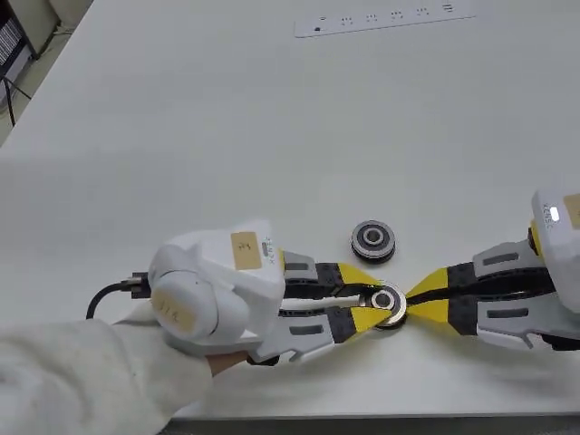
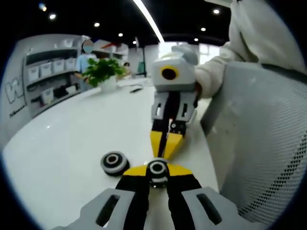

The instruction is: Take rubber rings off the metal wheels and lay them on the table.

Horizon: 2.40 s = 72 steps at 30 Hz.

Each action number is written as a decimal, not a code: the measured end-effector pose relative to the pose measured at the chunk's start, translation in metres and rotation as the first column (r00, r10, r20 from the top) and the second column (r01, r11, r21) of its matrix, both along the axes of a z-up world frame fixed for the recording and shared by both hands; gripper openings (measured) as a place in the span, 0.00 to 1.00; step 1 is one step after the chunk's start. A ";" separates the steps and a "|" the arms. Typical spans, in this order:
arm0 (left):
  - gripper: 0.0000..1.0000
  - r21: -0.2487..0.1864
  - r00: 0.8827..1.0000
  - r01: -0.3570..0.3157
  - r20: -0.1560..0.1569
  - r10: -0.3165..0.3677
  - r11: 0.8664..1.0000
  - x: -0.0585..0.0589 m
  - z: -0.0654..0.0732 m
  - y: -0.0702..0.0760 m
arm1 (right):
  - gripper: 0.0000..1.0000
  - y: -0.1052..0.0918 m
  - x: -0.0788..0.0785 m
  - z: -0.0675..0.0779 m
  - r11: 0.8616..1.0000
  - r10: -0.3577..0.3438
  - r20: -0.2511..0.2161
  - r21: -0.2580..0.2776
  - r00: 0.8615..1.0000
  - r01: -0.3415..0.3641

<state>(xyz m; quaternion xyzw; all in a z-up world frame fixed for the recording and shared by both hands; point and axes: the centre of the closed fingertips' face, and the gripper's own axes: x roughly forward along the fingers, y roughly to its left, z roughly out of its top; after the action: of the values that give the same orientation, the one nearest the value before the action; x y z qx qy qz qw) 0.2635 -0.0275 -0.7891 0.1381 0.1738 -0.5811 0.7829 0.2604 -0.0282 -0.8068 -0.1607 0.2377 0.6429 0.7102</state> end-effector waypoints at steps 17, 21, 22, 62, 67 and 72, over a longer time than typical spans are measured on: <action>0.14 -0.010 1.000 0.004 -0.004 -0.004 1.000 0.001 0.000 0.000 | 0.01 -0.002 0.006 -0.002 0.994 -0.097 -0.168 0.035 0.981 0.104; 0.14 -0.015 1.000 0.006 -0.006 -0.006 1.000 0.001 0.000 0.000 | 0.00 -0.004 0.008 -0.002 0.990 -0.126 -0.209 0.038 0.970 0.137; 0.14 -0.015 1.000 0.006 -0.006 -0.006 1.000 0.001 0.000 0.000 | 0.00 -0.003 0.008 -0.002 0.988 -0.135 -0.228 0.043 0.964 0.149; 0.14 -0.040 1.000 0.006 -0.008 -0.006 0.999 0.002 -0.001 0.002 | 0.00 -0.001 0.010 0.015 0.913 -0.208 -0.593 0.167 0.778 0.371; 0.14 -0.041 1.000 0.007 -0.009 -0.007 0.999 0.002 -0.001 0.001 | 0.00 0.000 0.009 0.016 0.918 -0.206 -0.580 0.164 0.788 0.361; 0.14 -0.042 1.000 0.008 -0.009 -0.008 0.999 0.002 -0.001 0.002 | 0.00 0.001 0.008 0.016 0.920 -0.202 -0.576 0.165 0.792 0.354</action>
<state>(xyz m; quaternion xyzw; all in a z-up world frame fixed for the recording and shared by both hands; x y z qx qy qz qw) 0.2652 -0.0259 -0.7902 0.1197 0.1644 -0.5884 0.7826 0.2685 -0.0275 -0.7903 0.1636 0.3643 0.5748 0.7142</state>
